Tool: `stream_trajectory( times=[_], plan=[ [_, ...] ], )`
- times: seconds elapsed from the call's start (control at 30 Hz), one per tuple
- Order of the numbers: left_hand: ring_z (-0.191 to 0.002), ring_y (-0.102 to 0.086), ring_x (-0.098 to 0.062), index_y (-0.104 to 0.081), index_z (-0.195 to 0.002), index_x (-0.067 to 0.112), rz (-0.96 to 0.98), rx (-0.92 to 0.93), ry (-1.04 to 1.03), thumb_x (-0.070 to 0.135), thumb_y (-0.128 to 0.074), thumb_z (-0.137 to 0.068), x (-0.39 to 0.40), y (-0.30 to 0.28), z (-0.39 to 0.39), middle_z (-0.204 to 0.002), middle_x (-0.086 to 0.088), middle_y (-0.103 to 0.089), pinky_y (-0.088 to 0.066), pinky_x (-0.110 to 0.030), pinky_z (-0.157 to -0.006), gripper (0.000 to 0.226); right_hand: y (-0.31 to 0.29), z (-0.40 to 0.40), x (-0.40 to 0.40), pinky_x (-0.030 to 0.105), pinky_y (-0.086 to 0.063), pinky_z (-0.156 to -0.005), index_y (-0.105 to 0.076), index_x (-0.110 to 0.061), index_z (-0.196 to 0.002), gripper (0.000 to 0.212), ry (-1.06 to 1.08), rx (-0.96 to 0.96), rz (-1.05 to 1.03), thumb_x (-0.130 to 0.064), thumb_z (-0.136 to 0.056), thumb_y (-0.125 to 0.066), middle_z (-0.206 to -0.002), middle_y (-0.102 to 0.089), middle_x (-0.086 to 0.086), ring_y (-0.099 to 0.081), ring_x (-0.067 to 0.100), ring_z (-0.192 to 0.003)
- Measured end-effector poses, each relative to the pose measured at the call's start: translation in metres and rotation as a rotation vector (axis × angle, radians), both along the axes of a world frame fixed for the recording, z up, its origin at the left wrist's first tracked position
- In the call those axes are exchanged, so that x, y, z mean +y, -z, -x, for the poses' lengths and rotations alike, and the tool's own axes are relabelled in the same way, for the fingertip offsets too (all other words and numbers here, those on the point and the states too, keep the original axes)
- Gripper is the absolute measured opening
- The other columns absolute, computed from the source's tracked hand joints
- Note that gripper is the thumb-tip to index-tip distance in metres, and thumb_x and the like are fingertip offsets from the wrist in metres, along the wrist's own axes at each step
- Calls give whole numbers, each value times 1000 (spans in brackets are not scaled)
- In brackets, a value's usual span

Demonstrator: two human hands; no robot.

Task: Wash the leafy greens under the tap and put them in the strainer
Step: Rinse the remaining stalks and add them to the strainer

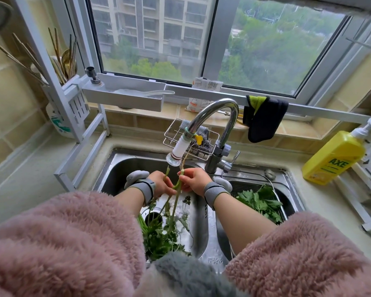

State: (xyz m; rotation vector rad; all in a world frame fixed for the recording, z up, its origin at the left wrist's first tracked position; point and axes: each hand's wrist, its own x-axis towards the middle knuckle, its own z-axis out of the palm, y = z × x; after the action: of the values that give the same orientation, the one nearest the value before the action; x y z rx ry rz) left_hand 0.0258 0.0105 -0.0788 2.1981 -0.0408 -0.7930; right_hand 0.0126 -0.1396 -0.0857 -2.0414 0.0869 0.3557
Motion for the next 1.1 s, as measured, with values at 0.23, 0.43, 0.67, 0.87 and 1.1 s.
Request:
stream_trajectory(
  times=[0.23,0.43,0.67,0.87,1.1],
  plan=[
    [-55,-45,-11,-50,-68,15,24,2,-23,6,-65,-83,0,2,2,-63,-2,-53,-38,-21,-52,23,-5,1,-1,15,-54,-57,-55,4,-119,27,-36,71,-2,-5,-96,-47,-94,-62,19,-59,11,-64],
    [-53,-46,-7,-56,-68,21,-17,-96,15,18,-63,-88,3,-1,0,-61,1,-54,-37,-17,-50,21,-6,1,-1,31,-58,-68,-54,4,-114,21,-57,118,10,-3,-95,-47,-84,-61,10,-63,19,-68],
    [-29,-41,2,-56,-65,16,-45,-70,32,17,-64,-87,1,-8,-3,-58,1,-53,-32,-8,-34,24,-8,-4,-4,34,-48,-86,-61,-4,-106,18,-113,-19,495,-12,-94,-51,-99,-64,13,-61,27,-93],
    [-49,-44,-8,-57,-66,15,-41,-8,37,21,-65,-87,3,-12,-4,-58,1,-54,-34,-18,-48,23,-8,-6,-3,32,-44,-86,-56,-13,-92,10,-131,9,666,-7,-92,-48,-112,-63,15,-55,26,-93],
    [-49,-43,-11,-58,-63,15,-66,48,59,21,-67,-85,10,-13,-5,-51,2,-55,-37,-20,-50,25,-4,-11,-10,31,-47,-85,-41,-8,-65,29,-25,129,831,-9,-93,-49,-74,-49,6,-60,26,-104]
  ],
)
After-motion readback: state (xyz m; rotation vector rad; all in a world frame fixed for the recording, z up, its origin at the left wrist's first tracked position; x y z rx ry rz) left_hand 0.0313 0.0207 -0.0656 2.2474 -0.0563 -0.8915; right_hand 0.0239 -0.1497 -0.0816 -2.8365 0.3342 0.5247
